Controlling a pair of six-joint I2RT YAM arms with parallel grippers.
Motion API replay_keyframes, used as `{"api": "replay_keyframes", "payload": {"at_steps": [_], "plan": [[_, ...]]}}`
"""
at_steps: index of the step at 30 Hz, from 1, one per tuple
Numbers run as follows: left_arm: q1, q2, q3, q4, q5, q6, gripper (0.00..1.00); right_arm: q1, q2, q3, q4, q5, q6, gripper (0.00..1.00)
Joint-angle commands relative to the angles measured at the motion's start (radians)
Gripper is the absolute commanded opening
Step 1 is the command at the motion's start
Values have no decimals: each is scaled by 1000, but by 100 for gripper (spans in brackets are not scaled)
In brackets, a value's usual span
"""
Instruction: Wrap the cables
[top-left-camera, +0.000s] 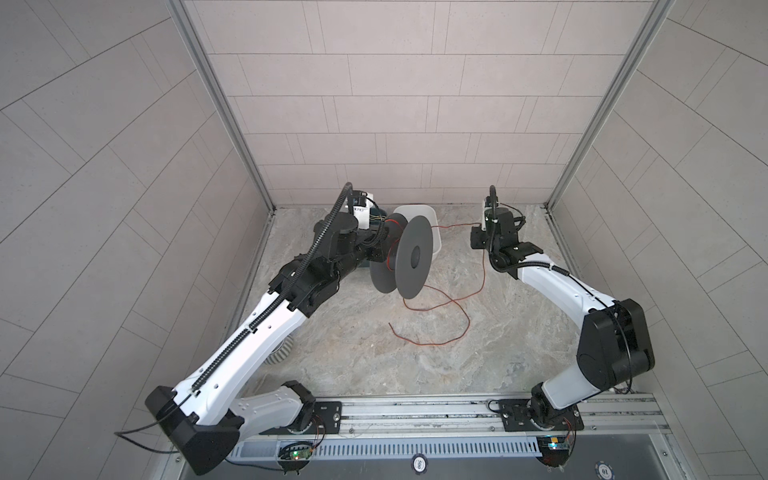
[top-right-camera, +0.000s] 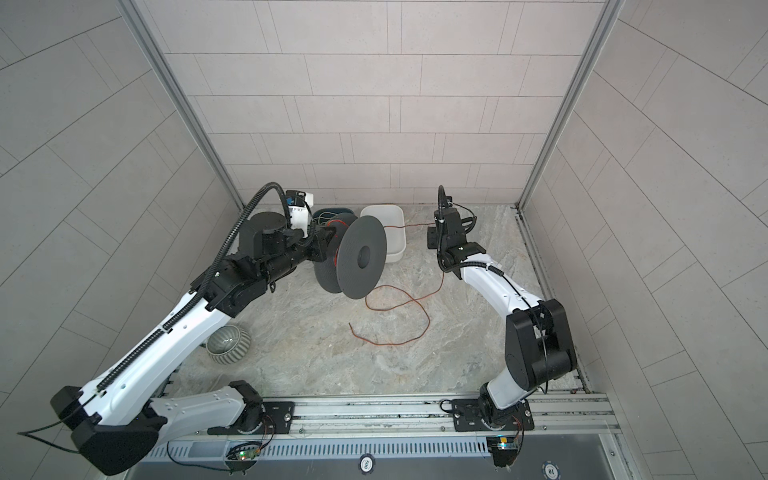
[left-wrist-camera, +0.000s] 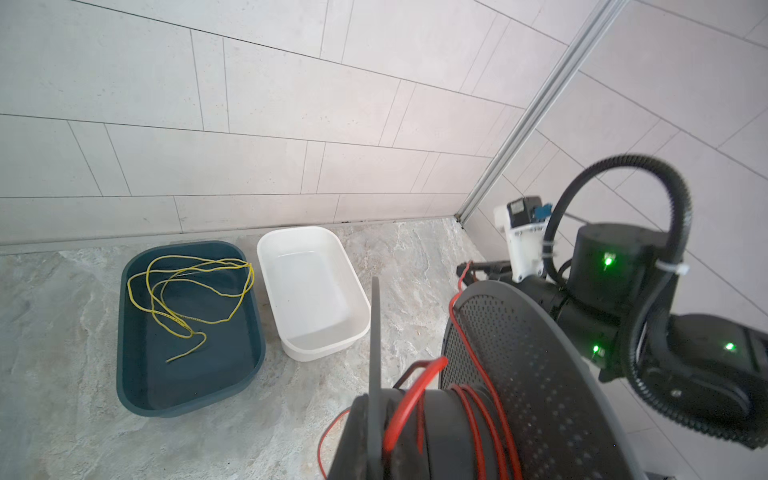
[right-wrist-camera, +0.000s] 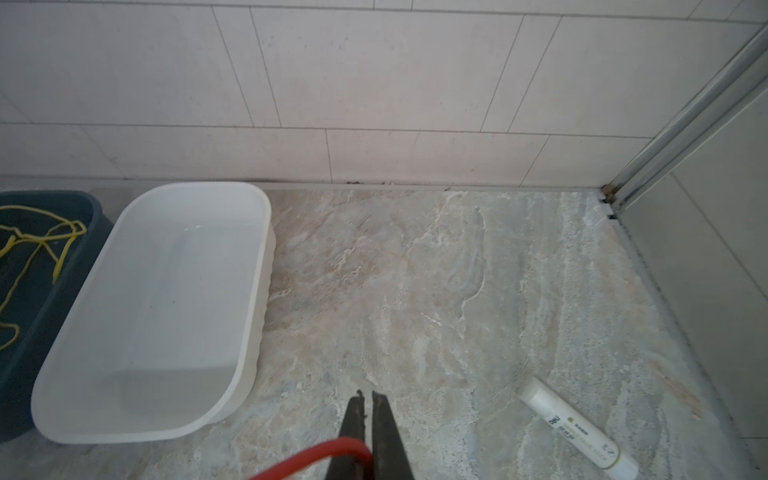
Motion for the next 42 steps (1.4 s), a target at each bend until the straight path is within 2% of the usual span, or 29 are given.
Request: {"api": "replay_keyframes", "payload": {"at_steps": [1, 5, 9, 18, 27, 35, 38, 42], "plan": [[12, -19, 67, 120, -32, -64, 0, -2, -16, -62, 65, -15, 42, 0], [23, -12, 46, 182, -67, -109, 0, 40, -34, -121, 92, -13, 37, 0], [34, -16, 13, 240, -147, -148, 0, 87, -72, -203, 145, -6, 59, 0], [66, 25, -3, 309, -208, -244, 0, 217, -146, -333, 238, -25, 74, 0], [66, 64, -51, 379, -314, -227, 0, 380, -204, -419, 333, 17, 109, 0], [66, 118, -54, 422, -346, -227, 0, 489, -221, -460, 405, 35, 126, 0], [67, 132, -59, 428, -344, -234, 0, 521, -212, -463, 448, -9, 102, 0], [67, 119, -58, 425, -326, -226, 0, 522, -186, -485, 533, -135, 66, 4]]}}
